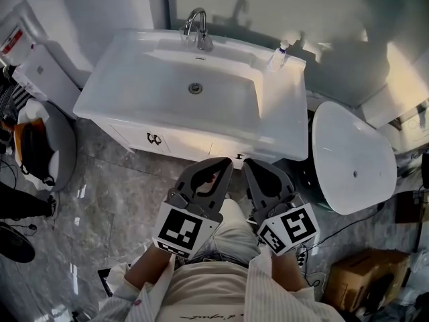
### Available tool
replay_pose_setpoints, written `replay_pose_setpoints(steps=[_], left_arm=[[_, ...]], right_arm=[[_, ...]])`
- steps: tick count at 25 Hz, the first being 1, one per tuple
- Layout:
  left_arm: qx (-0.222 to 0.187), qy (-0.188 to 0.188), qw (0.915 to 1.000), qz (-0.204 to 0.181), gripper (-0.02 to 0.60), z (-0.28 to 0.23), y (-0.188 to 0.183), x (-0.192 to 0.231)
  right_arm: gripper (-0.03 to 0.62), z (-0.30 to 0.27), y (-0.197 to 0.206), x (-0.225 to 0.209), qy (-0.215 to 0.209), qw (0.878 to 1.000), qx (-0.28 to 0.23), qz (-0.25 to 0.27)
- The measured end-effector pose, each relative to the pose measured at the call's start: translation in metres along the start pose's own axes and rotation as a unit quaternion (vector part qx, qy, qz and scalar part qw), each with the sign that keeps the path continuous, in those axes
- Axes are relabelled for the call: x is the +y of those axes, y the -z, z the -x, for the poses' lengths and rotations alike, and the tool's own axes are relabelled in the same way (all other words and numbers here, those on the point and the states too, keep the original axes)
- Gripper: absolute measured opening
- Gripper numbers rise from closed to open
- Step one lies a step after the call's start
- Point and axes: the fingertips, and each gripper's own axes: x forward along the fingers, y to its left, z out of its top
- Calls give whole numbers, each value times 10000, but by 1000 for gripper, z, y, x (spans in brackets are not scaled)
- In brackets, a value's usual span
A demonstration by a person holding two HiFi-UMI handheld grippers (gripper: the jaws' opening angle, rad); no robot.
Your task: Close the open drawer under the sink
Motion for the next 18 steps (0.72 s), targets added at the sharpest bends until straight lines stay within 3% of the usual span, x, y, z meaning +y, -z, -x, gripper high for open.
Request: replay_pose_setpoints(steps=[18], left_arm=[[150,-93,9998,55,15,0,15,7]], right_arm=[[9,0,13,-2,52,9999,104,-129]])
